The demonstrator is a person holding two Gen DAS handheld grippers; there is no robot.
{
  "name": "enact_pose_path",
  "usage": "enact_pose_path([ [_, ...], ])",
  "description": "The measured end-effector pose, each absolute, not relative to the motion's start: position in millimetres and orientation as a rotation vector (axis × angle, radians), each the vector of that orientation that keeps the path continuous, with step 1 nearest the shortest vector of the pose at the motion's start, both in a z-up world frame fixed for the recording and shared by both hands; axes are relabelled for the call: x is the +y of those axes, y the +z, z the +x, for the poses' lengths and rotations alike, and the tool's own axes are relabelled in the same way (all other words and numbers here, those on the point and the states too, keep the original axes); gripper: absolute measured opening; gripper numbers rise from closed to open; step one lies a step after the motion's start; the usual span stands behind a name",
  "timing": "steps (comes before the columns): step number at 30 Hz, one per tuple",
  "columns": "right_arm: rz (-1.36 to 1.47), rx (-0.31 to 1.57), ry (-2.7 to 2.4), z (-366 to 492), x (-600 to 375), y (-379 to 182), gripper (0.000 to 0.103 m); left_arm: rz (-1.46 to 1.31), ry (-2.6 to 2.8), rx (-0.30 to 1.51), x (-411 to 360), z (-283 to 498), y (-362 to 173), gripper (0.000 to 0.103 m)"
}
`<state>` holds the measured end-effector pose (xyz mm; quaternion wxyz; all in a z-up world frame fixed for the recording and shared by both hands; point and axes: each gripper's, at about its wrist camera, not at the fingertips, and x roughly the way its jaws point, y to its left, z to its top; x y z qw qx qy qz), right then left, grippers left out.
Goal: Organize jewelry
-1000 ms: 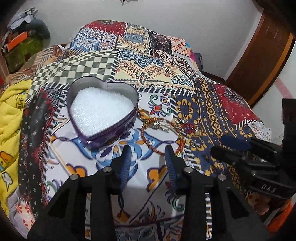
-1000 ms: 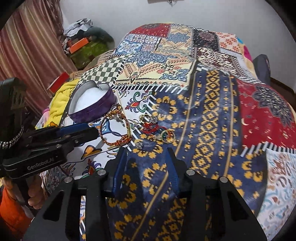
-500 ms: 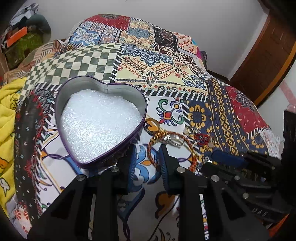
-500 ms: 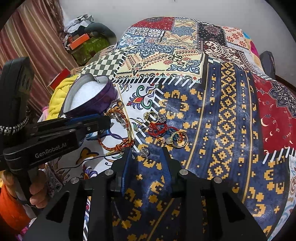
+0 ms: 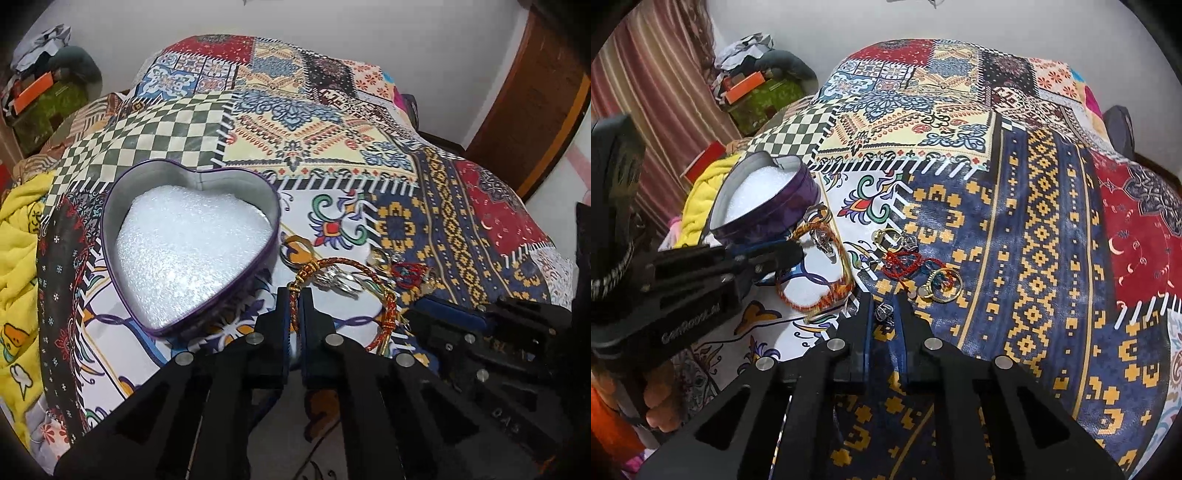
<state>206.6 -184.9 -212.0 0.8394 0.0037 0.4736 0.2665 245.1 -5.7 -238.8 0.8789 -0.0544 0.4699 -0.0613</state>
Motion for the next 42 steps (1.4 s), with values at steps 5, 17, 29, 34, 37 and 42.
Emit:
enact_pose_path([
  [5,0.016,0.980,0.543,200,-192,-200,0.010,-0.134,-0.125,0.961,-4,231,-229,0.002],
  [17,0.013,0.872,0.499,192,-205,-149,0.010,-0.137,-0.116,0.845,6,197,-179,0.002],
  [29,0.016,0.765,0.544,202,-178,-115,0.010,-0.135,-0.076,0.762,34,190,-148,0.002],
  [34,0.019,0.757,0.588,211,-159,-115,0.010,-0.126,-0.042,0.750,50,199,-146,0.002],
  [37,0.029,0.758,0.609,215,-149,-117,0.010,-0.123,-0.022,0.752,60,207,-149,0.002],
  [42,0.051,0.773,0.654,226,-128,-124,0.010,-0.120,0.000,0.770,71,220,-161,0.002],
])
